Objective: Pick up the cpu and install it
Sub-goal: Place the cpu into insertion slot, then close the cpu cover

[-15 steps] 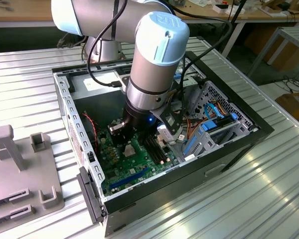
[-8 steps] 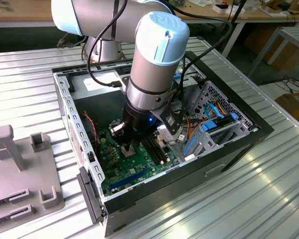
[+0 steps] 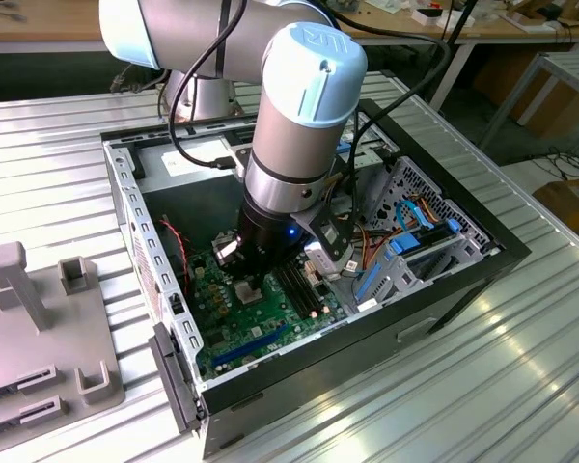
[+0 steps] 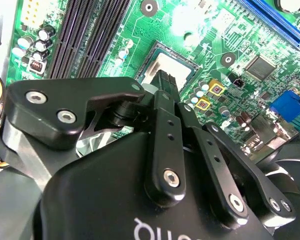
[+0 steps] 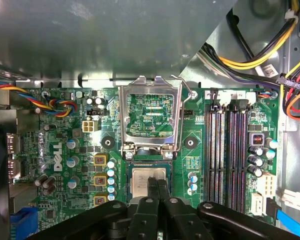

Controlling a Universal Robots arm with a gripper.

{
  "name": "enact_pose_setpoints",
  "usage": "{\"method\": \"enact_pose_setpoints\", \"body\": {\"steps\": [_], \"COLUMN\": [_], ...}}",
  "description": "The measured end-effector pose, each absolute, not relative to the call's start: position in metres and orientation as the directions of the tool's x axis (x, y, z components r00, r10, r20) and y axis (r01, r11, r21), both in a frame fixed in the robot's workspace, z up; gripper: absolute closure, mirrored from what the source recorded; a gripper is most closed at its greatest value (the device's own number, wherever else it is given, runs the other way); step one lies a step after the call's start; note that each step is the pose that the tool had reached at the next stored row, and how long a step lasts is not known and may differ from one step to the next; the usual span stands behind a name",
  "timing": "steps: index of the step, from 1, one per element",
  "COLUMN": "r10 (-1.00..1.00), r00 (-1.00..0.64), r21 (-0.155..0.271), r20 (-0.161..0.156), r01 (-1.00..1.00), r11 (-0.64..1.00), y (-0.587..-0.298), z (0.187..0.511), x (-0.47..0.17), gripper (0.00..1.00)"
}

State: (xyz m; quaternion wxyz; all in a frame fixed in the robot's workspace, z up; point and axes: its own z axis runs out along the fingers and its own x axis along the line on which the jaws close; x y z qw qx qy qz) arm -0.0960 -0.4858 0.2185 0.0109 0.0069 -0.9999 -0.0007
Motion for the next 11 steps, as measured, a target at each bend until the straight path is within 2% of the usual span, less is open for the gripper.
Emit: {"method": "enact_pose_setpoints", "body": {"steps": [11], "r10": [-0.014], "r00": [-1.0], "r21": [0.004], "r20": [0.022], "r01": [-0.014], "r11": [1.0], "y": [-0.4858], "z": [0.2185], "x": [-0.096], "gripper": [0.89]}}
